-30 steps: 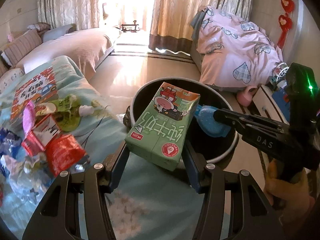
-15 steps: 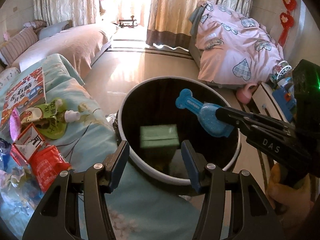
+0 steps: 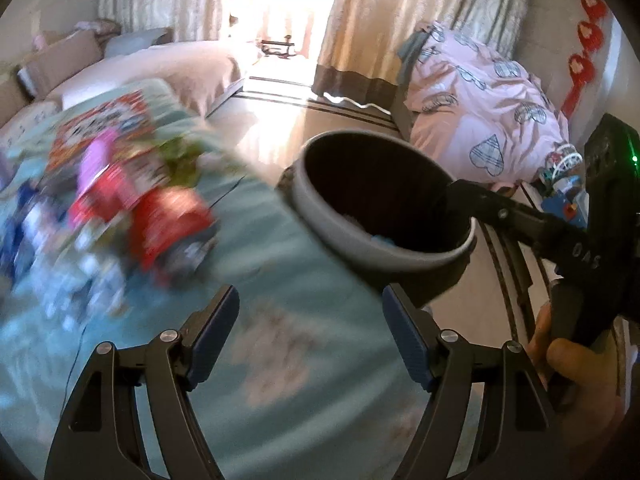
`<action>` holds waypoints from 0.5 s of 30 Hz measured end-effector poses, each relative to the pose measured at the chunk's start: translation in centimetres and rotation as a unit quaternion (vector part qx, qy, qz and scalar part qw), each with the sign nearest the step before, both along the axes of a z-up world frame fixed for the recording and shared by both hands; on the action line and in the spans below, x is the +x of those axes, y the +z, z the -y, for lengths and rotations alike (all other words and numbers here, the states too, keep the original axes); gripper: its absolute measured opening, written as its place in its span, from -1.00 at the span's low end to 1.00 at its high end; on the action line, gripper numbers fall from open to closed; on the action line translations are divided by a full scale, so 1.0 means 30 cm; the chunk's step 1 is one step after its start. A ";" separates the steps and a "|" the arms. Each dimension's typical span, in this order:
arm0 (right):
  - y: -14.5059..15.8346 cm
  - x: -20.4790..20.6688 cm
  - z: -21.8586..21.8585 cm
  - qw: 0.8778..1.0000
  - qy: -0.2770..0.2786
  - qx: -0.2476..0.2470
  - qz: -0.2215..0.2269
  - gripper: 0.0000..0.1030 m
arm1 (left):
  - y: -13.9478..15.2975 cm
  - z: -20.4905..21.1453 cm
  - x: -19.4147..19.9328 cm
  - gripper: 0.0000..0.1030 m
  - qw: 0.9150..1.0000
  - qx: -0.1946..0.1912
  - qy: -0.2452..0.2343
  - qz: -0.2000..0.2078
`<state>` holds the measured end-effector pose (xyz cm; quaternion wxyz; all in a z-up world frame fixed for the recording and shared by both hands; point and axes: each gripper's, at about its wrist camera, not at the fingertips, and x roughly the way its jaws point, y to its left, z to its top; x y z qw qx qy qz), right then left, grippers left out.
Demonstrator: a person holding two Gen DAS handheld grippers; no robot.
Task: Collect trash
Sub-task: 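Move both open tools back over the remaining trash on the table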
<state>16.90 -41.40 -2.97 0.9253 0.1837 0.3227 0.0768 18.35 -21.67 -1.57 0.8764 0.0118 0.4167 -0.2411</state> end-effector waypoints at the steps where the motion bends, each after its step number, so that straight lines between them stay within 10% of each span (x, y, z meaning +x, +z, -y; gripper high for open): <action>1: 0.000 -0.011 -0.018 1.000 0.003 0.003 0.001 0.72 | -0.002 -0.025 -0.010 0.47 1.000 -0.003 0.008 -0.001; 15: -0.057 -0.087 -0.325 0.997 0.076 0.017 -0.021 0.79 | -0.067 -0.473 -0.138 0.47 0.990 -0.026 0.136 -0.020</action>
